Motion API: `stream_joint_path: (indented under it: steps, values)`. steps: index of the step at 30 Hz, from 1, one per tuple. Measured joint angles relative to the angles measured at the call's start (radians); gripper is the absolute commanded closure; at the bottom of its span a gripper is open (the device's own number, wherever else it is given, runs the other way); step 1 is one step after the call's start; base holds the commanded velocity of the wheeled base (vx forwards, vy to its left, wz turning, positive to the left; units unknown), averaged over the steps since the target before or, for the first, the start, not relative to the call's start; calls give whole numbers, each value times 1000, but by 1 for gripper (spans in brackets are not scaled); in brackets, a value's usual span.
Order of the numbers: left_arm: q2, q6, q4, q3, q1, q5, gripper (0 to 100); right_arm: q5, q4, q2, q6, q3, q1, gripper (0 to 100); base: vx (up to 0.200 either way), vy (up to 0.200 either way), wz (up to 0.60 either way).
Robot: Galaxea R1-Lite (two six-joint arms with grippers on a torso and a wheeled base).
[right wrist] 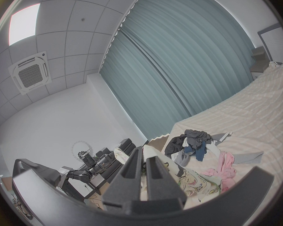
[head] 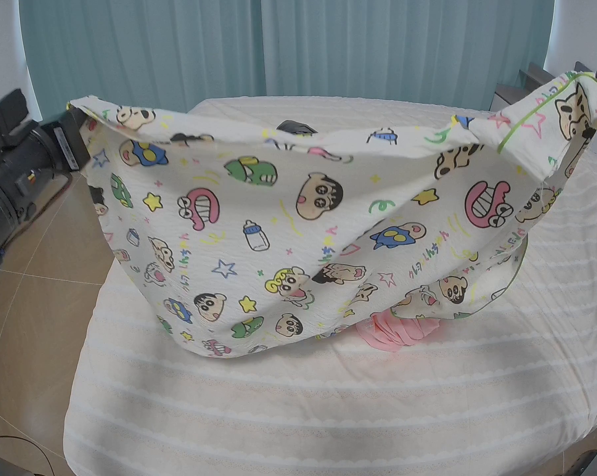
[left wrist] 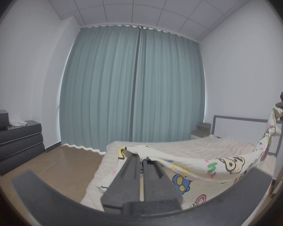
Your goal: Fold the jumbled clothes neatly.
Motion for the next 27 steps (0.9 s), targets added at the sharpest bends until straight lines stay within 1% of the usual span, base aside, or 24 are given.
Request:
stream_joint_path:
  steps: [5,14,19,27]
  values:
    - [-37,-1,8,-19,0,4,100,3,3,-11,-1,-16,1,100,0,0,0]
    - [-69,-3,9,15,-1,4,100,3,8,-21,0,-1,2,100,0,0,0]
    - [-74,-5,9,36,-11,4,100,6,10,-26,0,18,7,100,-200,0,0]
    - [-76,-7,9,75,-66,4,100,14,10,-37,0,98,30,100,-200,0,0]
